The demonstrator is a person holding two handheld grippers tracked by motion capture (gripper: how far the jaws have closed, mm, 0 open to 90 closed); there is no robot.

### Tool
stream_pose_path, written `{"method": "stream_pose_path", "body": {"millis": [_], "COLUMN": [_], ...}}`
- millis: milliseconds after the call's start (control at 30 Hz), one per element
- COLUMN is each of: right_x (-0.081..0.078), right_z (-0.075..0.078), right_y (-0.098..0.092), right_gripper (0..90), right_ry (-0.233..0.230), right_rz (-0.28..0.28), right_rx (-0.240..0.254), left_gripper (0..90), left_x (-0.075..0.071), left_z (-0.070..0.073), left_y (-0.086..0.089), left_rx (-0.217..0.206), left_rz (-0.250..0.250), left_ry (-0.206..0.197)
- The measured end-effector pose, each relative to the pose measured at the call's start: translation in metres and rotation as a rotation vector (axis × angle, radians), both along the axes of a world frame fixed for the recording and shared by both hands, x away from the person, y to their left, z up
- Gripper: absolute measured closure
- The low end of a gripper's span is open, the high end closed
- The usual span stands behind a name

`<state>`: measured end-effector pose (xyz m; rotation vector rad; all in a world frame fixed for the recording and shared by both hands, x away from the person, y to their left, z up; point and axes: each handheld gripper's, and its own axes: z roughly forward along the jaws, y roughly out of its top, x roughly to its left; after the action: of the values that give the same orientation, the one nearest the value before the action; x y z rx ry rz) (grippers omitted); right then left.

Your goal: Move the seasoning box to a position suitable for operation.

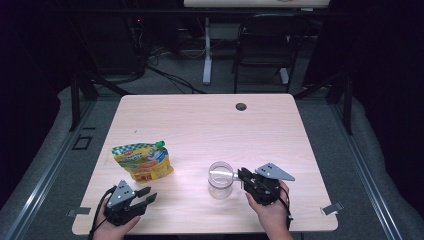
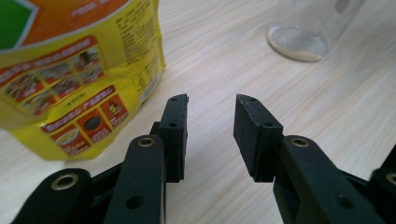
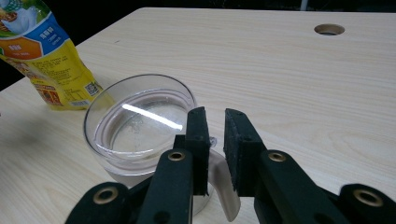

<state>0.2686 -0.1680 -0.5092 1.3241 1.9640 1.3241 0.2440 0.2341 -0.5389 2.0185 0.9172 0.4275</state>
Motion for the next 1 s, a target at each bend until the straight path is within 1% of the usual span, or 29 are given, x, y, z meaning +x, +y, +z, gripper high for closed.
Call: {"method": "stream_pose_path", "body": {"millis": [33,100,133,167,200,233,300,333,367,400,433,467,500,533,567,600,700,767,833,867,900,1000], "right_x": [0.0,0.0,0.0,0.0,0.0,0.0,0.001,0.001,0.002,0.002,0.002,0.002,0.002,0.001,0.001,0.001,0.001,0.002,0.002,0.002,0.001,0.001], "right_z": [0.0,0.0,0.0,0.0,0.0,-0.001,-0.001,-0.001,0.0,0.0,-0.001,-0.001,-0.001,-0.001,-0.001,-0.001,-0.002,-0.002,-0.003,-0.003,-0.003,-0.004], "right_y": [0.0,0.0,0.0,-0.001,-0.001,-0.001,-0.001,-0.001,-0.002,-0.002,-0.002,-0.002,-0.002,-0.002,-0.001,-0.002,-0.002,-0.002,-0.002,-0.002,-0.002,-0.002], "right_gripper": [80.0,80.2,80.3,80.5,80.5,80.5,80.5,80.5,80.5,80.5,80.6,80.6,80.8,80.9,80.9,80.9,80.8,80.7,80.7,80.7,80.8,80.7], "right_ry": [0.0,-0.006,-0.005,-0.005,-0.005,-0.007,-0.003,-0.003,0.003,0.003,0.003,0.003,0.002,-0.001,-0.002,-0.004,-0.005,-0.008,-0.013,-0.013,-0.018,-0.022], "right_rz": [0.0,0.004,0.006,0.007,0.007,0.011,0.013,0.013,0.02,0.021,0.021,0.021,0.022,0.019,0.019,0.019,0.02,0.016,0.018,0.018,0.02,0.02], "right_rx": [0.0,-0.002,-0.001,0.0,0.0,-0.002,0.004,0.004,0.009,0.009,0.01,0.01,0.01,0.011,0.009,0.009,0.013,0.019,0.021,0.021,0.02,0.019], "left_gripper": [66.6,68.5,70.6,71.4,71.4,73.7,75.6,77.4,79.4,80.5,82.3,83.3,83.3,86.1,87.0,88.1,89.8,90.0,90.0,90.0,90.0,90.0], "left_x": [0.001,0.005,0.008,0.008,0.01,0.013,0.018,0.018,0.024,0.025,0.028,0.028,0.029,0.032,0.032,0.034,0.038,0.042,0.045,0.045,0.047,0.05], "left_z": [0.001,0.002,0.002,0.002,0.002,0.002,0.004,0.004,0.006,0.007,0.008,0.008,0.009,0.009,0.009,0.009,0.01,0.01,0.01,0.01,0.01,0.01], "left_y": [-0.003,-0.013,-0.023,-0.023,-0.029,-0.043,-0.055,-0.055,-0.067,-0.072,-0.077,-0.077,-0.082,-0.09,-0.09,-0.097,-0.102,-0.107,-0.11,-0.11,-0.115,-0.121], "left_rx": [-0.016,-0.018,-0.027,-0.027,-0.028,-0.035,-0.043,-0.043,-0.057,-0.074,-0.076,-0.076,-0.072,-0.076,-0.076,-0.079,-0.083,-0.102,-0.109,-0.109,-0.093,-0.084], "left_rz": [-0.006,-0.02,-0.045,-0.045,-0.059,-0.08,-0.109,-0.109,-0.126,-0.129,-0.139,-0.139,-0.145,-0.162,-0.162,-0.167,-0.167,-0.18,-0.192,-0.192,-0.195,-0.21], "left_ry": [0.005,0.008,0.019,0.019,0.027,0.028,0.028,0.028,0.027,0.038,0.036,0.036,0.035,0.032,0.032,0.031,0.037,0.052,0.057,0.057,0.057,0.055]}}
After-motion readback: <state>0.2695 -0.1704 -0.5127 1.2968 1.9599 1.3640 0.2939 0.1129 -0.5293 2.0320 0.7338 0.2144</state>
